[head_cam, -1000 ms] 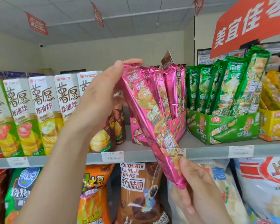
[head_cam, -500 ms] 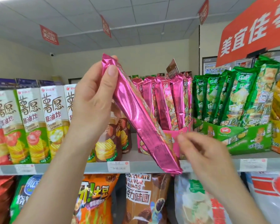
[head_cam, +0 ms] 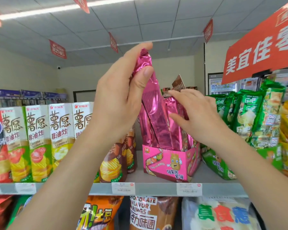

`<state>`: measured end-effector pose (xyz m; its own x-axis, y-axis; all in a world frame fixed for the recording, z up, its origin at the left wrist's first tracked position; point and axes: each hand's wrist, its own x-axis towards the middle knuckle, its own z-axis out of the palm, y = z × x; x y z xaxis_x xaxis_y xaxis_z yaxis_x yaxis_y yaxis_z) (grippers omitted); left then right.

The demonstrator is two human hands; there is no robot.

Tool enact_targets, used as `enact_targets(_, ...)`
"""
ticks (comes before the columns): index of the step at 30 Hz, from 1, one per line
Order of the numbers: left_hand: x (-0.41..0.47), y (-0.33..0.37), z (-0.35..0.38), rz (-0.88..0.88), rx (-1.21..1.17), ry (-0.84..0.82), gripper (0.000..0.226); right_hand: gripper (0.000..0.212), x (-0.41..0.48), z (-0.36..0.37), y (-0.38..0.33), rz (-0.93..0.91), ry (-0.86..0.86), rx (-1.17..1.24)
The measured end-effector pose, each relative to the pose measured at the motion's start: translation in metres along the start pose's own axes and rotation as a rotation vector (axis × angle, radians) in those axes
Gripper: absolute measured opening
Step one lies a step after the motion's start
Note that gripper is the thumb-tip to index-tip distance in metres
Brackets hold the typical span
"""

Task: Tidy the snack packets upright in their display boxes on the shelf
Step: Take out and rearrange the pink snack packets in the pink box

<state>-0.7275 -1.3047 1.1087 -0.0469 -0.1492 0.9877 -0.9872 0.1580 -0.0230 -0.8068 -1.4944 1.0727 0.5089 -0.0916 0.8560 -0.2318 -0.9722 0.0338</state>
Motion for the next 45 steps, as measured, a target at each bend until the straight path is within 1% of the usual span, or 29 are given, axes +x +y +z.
enact_targets(3, 0.009, -0.003, 0.010, -0.023, -0.018, -0.033, 0.040, 0.059, -0.011, -0.008, 0.006, 0.048, 0.077, 0.144)
enact_targets(6, 0.020, -0.010, 0.024, 0.010, 0.042, -0.091, 0.039, 0.054, -0.018, -0.014, 0.010, 0.058, 0.123, 0.228)
enact_targets(9, 0.028, -0.018, 0.040, -0.039, 0.020, -0.244, 0.037, 0.050, -0.021, -0.016, 0.013, 0.072, 0.131, 0.287)
enact_targets(12, 0.030, -0.030, 0.053, -0.104, 0.026, -0.405, 0.036, 0.053, -0.020, -0.018, 0.015, 0.075, 0.128, 0.327)
enact_targets(13, 0.030, -0.035, 0.057, -0.071, 0.101, -0.450, 0.035, 0.054, -0.020, -0.018, 0.016, 0.075, 0.126, 0.337)
enact_targets(15, 0.027, -0.046, 0.063, 0.009, 0.334, -0.523, 0.034, 0.057, -0.018, -0.018, 0.017, 0.076, 0.126, 0.351)
enact_targets(16, 0.024, -0.050, 0.064, 0.003, 0.415, -0.541, 0.034, 0.059, -0.018, -0.017, 0.017, 0.079, 0.124, 0.355)
enact_targets(18, 0.015, -0.057, 0.067, -0.030, 0.487, -0.562, 0.038, 0.060, -0.016, -0.016, 0.015, 0.084, 0.115, 0.352)
enact_targets(20, 0.006, -0.060, 0.071, -0.023, 0.472, -0.572, 0.043, 0.059, -0.015, -0.015, 0.014, 0.078, 0.109, 0.336)
enact_targets(23, 0.003, -0.061, 0.071, -0.044, 0.391, -0.572, 0.044, 0.055, -0.014, -0.012, 0.010, 0.058, 0.087, 0.285)
enact_targets(26, 0.006, -0.060, 0.069, -0.045, 0.450, -0.587, 0.043, 0.051, -0.008, -0.012, 0.003, 0.040, 0.086, 0.274)
enact_targets(28, 0.007, -0.057, 0.067, -0.033, 0.487, -0.554, 0.046, 0.051, -0.001, -0.013, 0.000, 0.048, 0.084, 0.261)
enact_targets(31, 0.008, -0.054, 0.066, -0.068, 0.533, -0.490, 0.050, 0.048, 0.010, -0.012, 0.000, 0.054, 0.015, 0.146)
enact_targets(33, 0.008, -0.054, 0.065, -0.113, 0.529, -0.454, 0.044, 0.043, 0.013, -0.011, 0.000, 0.062, -0.033, 0.089)
enact_targets(37, 0.005, -0.049, 0.062, -0.195, 0.425, -0.311, 0.032, 0.032, 0.014, -0.012, 0.004, 0.078, -0.015, 0.054)
enact_targets(38, 0.005, -0.046, 0.061, -0.197, 0.416, -0.259, 0.029, 0.031, 0.014, -0.012, 0.006, 0.073, -0.013, 0.045)
enact_targets(40, 0.011, -0.038, 0.055, -0.171, 0.380, -0.103, 0.027, 0.029, 0.013, -0.011, 0.007, 0.060, -0.002, 0.049)
enact_targets(43, 0.031, -0.020, 0.035, -0.025, 0.243, 0.230, 0.025, 0.032, 0.012, -0.011, 0.007, 0.061, 0.020, 0.102)
enact_targets(45, 0.042, -0.012, 0.018, 0.064, 0.148, 0.399, 0.024, 0.037, 0.011, -0.013, 0.005, 0.063, 0.016, 0.135)
